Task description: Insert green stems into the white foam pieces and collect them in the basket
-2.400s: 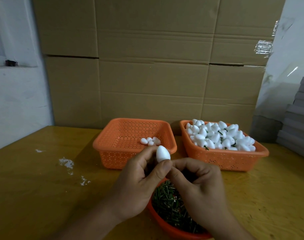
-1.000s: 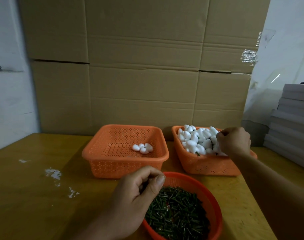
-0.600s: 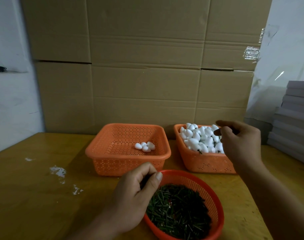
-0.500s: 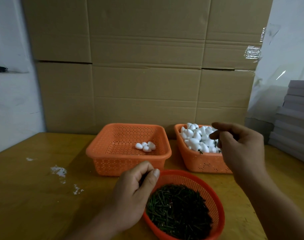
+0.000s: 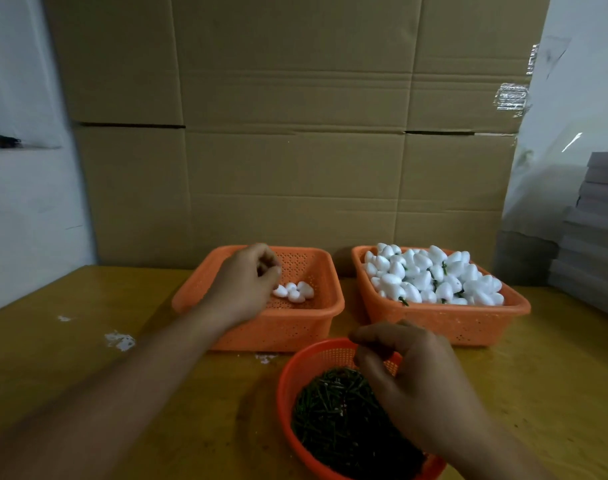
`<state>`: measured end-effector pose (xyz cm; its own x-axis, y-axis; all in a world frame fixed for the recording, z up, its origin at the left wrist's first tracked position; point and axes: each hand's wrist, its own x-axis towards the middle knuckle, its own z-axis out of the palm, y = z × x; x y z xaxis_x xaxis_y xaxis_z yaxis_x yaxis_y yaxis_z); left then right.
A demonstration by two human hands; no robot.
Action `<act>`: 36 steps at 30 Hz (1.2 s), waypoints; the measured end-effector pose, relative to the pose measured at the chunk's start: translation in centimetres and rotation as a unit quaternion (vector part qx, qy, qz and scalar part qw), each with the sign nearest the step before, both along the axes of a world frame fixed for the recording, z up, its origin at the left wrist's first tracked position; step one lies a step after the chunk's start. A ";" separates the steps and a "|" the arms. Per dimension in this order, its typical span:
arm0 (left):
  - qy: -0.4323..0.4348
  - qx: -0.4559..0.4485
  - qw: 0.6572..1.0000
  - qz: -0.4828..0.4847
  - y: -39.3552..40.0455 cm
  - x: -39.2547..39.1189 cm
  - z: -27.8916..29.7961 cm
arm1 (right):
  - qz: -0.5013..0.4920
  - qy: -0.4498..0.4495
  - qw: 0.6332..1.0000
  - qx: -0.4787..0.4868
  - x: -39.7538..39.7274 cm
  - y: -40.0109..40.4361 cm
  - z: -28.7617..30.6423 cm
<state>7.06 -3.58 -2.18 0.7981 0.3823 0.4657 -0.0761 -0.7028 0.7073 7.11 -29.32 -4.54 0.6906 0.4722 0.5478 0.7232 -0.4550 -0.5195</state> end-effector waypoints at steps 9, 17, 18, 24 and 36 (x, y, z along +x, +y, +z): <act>0.237 0.243 0.940 -0.034 2.3 9.2 0.6 | -0.015 -0.017 1.000 0.001 -0.3 -0.1 0.2; 0.361 0.330 0.871 -0.048 2.2 12.0 -0.8 | -0.023 -0.005 1.000 -0.019 0.1 -0.2 0.1; 0.368 0.325 0.870 -0.047 2.2 12.1 -0.9 | -0.021 -0.002 0.999 -0.025 0.2 -0.3 0.1; 0.383 0.123 0.914 -0.048 1.8 12.3 -1.4 | -0.020 -0.002 0.999 -0.040 0.3 -0.2 -0.2; 0.378 0.120 0.916 -0.056 1.7 12.4 -1.5 | -0.012 -0.026 0.999 -0.030 0.4 -0.1 -0.5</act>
